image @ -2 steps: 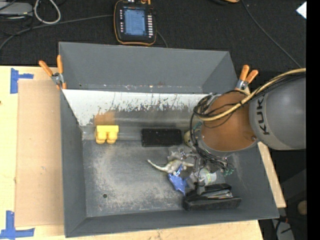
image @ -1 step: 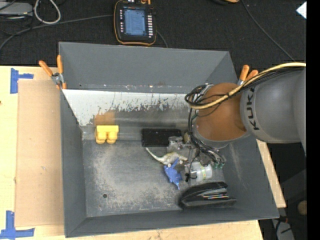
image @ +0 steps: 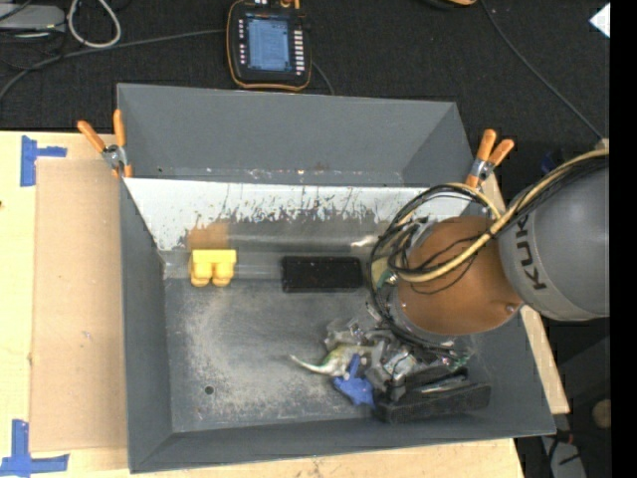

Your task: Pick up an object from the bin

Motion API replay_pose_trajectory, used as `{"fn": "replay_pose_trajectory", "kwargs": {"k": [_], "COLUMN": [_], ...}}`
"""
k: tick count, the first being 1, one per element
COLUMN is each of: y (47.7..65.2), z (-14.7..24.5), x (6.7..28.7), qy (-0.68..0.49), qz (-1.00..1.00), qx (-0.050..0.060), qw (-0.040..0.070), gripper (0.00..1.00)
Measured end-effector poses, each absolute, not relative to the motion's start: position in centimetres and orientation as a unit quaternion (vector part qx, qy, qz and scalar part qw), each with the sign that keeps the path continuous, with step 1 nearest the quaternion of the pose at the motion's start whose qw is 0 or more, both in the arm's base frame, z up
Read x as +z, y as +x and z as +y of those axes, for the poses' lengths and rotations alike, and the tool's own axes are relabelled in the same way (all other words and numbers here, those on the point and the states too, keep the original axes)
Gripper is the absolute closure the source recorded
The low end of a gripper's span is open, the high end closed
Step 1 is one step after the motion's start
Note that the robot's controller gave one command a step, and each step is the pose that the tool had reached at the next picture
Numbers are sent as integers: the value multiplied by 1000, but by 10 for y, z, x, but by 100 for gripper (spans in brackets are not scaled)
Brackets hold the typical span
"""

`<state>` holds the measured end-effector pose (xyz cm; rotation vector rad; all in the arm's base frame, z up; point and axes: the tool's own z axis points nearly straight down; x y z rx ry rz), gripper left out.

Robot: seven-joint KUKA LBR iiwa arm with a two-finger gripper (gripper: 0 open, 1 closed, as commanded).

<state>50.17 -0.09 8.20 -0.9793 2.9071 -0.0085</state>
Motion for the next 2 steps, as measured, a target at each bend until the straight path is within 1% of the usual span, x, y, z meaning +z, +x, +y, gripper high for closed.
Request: {"fn": "replay_pose_trajectory", "kwargs": {"k": [2], "y": [501], "z": [0], "x": [84], "qy": [-319], "qz": [947], "qx": [-2], "qw": [36], "gripper": [100]}}
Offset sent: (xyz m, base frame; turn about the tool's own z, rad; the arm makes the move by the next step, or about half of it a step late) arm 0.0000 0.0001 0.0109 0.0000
